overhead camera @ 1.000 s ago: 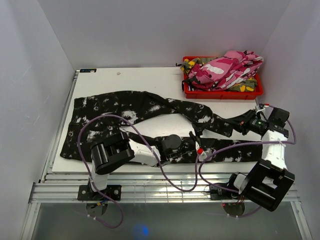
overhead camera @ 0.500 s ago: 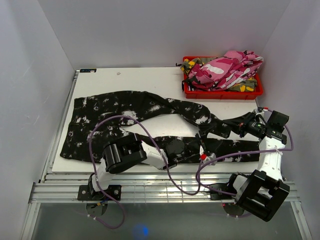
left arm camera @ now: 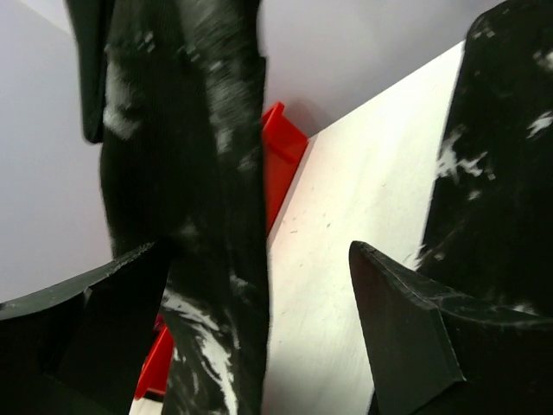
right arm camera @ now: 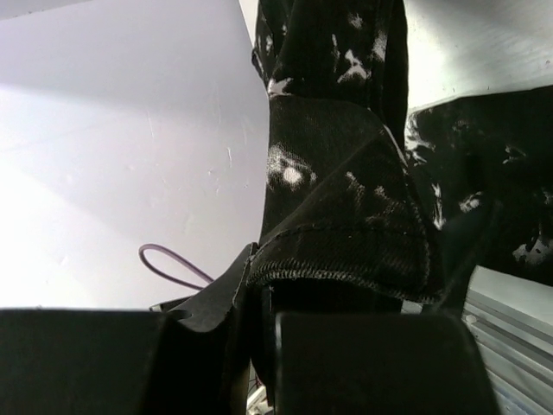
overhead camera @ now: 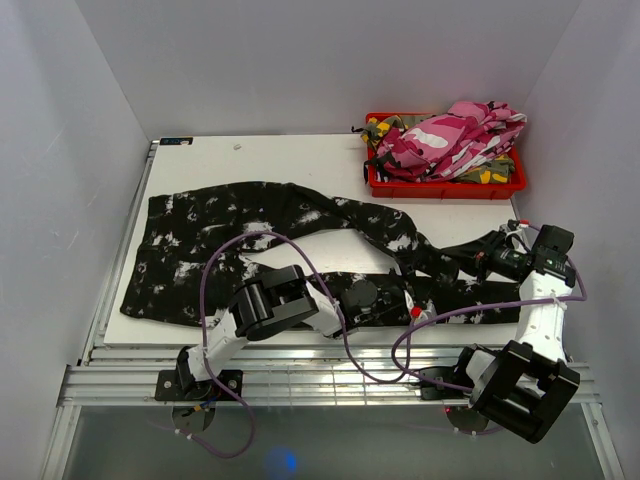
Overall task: Fold and stack the trousers
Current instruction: Flatten the trousers out
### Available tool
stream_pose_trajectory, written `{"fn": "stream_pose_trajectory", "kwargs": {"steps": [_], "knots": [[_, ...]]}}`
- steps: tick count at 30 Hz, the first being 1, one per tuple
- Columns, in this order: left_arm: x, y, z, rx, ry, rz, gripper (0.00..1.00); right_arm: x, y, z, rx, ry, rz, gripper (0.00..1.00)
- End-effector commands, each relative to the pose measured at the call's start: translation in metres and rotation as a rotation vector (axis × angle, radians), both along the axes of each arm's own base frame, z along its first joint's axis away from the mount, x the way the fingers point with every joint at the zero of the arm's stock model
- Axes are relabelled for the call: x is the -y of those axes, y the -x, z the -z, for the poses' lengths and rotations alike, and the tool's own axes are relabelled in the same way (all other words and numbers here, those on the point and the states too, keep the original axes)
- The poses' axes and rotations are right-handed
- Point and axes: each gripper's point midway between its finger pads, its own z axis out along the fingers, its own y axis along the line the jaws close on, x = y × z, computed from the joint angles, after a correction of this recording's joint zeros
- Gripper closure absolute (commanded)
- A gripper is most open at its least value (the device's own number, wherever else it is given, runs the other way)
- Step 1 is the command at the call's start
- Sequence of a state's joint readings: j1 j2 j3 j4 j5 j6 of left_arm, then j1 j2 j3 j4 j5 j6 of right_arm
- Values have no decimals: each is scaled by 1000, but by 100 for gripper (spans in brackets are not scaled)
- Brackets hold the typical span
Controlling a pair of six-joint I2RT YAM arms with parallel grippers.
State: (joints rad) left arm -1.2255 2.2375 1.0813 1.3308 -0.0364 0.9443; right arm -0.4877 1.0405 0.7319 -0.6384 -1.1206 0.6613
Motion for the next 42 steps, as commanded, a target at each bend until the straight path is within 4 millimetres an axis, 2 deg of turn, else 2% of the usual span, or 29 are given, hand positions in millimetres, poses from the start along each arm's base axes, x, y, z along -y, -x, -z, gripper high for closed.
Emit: {"fn": "stream_pose_trajectory", "kwargs": {"steps": [1, 5, 8, 12, 13, 14, 15, 16, 17, 18, 19, 20, 21, 22, 23, 24, 26, 27, 28, 30, 32, 33, 34, 35, 36, 38, 39, 41, 42], "knots": [[-21, -15, -51, 63, 156, -58, 6, -7, 9, -13, 22, -17, -51, 92], [-29, -18, -57, 80, 165, -74, 11, -6, 9, -10, 13, -2, -44, 92], [-30, -14, -65, 105, 178, -60, 22, -4, 7, -6, 12, 9, -40, 92], [-31, -6, -78, 121, 188, -20, 50, 2, -1, -4, 39, 62, -36, 92], [-31, -5, -78, 120, 177, -16, 67, 5, -5, -7, 66, 91, -39, 92], [-30, 1, -85, 133, 176, 16, 75, 7, -8, -7, 71, 107, -38, 92], [-31, 2, -83, 126, 159, 19, 87, 10, -11, -6, 68, 116, -37, 91], [-30, 2, -79, 96, 148, 24, 98, 12, -16, -7, 95, 133, -39, 78], [-33, 0, -86, 82, 153, 19, 100, 15, -21, -13, 126, 146, -41, 67], [-34, -1, -83, 59, 136, 26, 100, 19, -26, -14, 141, 152, -44, 56], [-34, -3, -74, 2, 109, 38, 100, 21, -31, -19, 177, 169, -54, 34], [-35, -3, -73, -19, 100, 42, 100, 28, -39, -33, 265, 229, -73, 26], [-40, -5, -75, -37, 97, 43, 100, 33, -46, -36, 291, 243, -85, 19], [-40, -7, -67, -70, 64, 45, 100, 36, -49, -41, 313, 262, -96, 7], [-41, -8, -62, -115, 53, 59, 100, 43, -53, -44, 391, 334, -129, 2], [-42, -8, -65, -139, 48, 70, 100, 50, -64, -60, 463, 386, -155, 3], [-41, -12, -50, -253, 0, 91, 100, 52, -60, -67, 501, 440, -221, 8], [-40, -14, -49, -294, -10, 99, 100, 62, -69, -75, 627, 561, -287, 9], [-40, -18, -45, -348, -47, 106, 100, 65, -68, -77, 669, 614, -327, 10], [-41, -22, -39, -437, -76, 128, 100, 71, -60, -75, 748, 735, -436, 10], [-42, -15, -34, -487, -130, 186, 100, 81, -56, -72, 787, 837, -467, 10], [-43, -13, -33, -508, -144, 204, 100, 84, -50, -76, 833, 920, -488, 10], [-47, -14, -28, -543, -168, 206, 100, 87, -48, -70, 910, 1004, -544, 10], [-45, -11, -34, -565, -176, 243, 100, 87, -43, -69, 946, 1057, -574, 10], [-48, -16, -35, -596, -184, 247, 100, 86, -35, -72, 989, 1127, -602, 10], [-52, -12, -24, -729, -224, 278, 100, 85, -26, -61, 1059, 1203, -673, 10], [-51, -22, -34, -750, -207, 275, 100, 81, -17, -63, 1098, 1252, -690, 10], [-53, -23, -18, -843, -264, 263, 100, 75, -6, -51, 1130, 1280, -733, 10], [-51, -26, -22, -868, -285, 257, 100, 73, -3, -48, 1130, 1278, -740, 10]]}}
